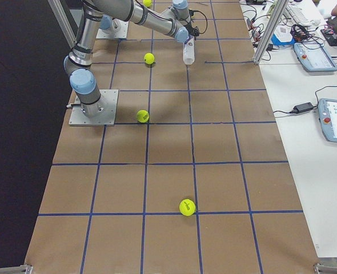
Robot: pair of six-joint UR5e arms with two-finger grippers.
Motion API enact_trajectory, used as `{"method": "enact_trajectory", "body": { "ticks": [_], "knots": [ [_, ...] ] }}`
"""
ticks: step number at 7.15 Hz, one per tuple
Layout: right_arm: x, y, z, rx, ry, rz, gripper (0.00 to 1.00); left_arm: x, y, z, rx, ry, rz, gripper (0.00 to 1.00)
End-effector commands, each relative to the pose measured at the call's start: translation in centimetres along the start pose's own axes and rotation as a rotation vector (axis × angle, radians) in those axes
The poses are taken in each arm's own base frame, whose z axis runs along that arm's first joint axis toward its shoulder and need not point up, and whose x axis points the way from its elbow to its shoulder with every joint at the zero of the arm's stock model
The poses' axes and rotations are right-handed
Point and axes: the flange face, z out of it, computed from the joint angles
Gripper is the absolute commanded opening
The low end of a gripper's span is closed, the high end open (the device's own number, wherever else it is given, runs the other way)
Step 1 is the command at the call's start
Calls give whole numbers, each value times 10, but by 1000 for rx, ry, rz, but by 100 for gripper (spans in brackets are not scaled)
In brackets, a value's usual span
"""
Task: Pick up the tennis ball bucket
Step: 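Lay the can on its side and open the right gripper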
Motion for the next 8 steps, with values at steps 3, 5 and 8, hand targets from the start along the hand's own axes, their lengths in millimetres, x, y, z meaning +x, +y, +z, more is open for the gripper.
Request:
{"method": "enact_trajectory", "body": {
  "ticks": [3,5,8],
  "knots": [
    [116,87,-103,-122,-70,300,100,0,0,0,0,1,1,100],
    [130,114,-118,-175,-69,479,100,0,0,1,-2,-1,1,100],
    [126,166,-218,-263,-76,880,100,0,0,1,-2,-1,1,100]
  ]
}}
